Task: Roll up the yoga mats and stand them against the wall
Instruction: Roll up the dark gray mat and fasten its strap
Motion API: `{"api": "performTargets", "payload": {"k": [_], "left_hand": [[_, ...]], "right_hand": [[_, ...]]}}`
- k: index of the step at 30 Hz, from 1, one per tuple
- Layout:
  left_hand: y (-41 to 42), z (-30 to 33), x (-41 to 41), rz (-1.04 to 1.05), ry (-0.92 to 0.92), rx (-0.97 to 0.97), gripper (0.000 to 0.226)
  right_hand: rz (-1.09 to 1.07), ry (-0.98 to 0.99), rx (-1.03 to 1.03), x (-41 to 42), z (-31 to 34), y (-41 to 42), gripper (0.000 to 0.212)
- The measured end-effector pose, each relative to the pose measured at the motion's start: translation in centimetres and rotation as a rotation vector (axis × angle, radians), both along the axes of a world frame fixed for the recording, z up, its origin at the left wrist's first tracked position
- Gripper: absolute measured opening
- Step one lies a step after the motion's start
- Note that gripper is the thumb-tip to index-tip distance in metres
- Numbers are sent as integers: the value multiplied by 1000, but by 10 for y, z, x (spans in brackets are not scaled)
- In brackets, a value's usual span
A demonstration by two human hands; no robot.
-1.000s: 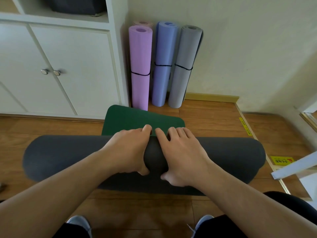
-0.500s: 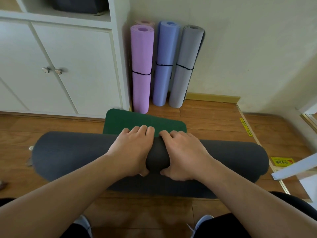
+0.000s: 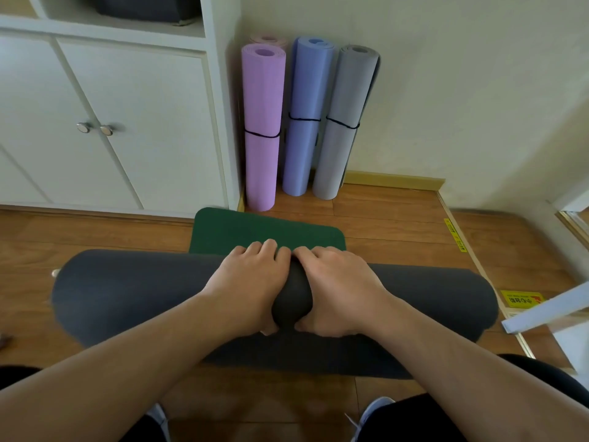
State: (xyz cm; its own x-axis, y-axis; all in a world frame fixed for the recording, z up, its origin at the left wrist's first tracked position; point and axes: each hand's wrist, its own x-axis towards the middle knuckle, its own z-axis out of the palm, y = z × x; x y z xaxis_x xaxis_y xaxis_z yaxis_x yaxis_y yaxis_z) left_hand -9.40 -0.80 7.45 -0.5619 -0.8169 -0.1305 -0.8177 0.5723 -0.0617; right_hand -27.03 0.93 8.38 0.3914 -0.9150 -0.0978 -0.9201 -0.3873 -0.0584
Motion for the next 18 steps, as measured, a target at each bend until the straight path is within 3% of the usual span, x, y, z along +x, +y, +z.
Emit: {"api": "performTargets", "payload": {"k": [6, 11, 15, 18], "left_hand": [[-13, 12, 8, 48, 127, 131, 92], [-9, 9, 10, 49, 88, 171, 96], [-1, -1, 6, 21, 4, 33, 110], [0, -4, 0, 18, 10, 11, 103]], "right_hand": [[15, 156, -51, 1, 1, 8, 129], [24, 86, -33, 1, -5, 3, 104], [7, 60, -41, 2, -6, 1, 103], [-1, 42, -31, 3, -7, 2, 102]]}}
